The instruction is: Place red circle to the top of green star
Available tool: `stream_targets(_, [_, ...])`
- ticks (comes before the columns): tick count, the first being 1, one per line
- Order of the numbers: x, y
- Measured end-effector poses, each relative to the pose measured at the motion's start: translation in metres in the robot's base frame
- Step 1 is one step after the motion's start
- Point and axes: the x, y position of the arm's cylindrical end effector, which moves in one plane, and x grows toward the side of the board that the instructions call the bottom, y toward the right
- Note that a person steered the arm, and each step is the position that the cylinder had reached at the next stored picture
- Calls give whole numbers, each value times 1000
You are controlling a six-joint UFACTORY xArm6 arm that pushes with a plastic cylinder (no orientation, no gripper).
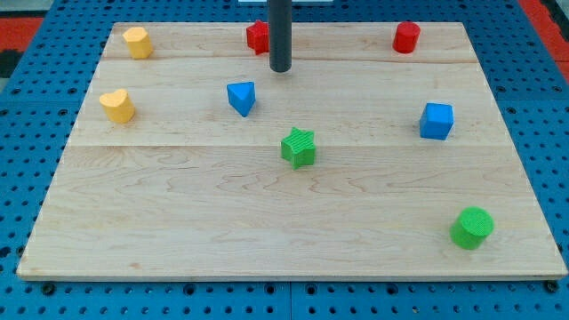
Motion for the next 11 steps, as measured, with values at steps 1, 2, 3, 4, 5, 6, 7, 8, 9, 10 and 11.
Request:
stream_targets(1, [0,0])
stream_targets(2, [0,1])
stream_targets(3, [0,3])
stream_targets(4, [0,3])
stream_targets(5, [0,8])
stream_targets(6, [0,18])
stream_targets(7, [0,20])
stream_targets(8, [0,20])
stream_targets(9, [0,29])
stream_targets(10, [-1,31])
stream_targets(11, [-2,46])
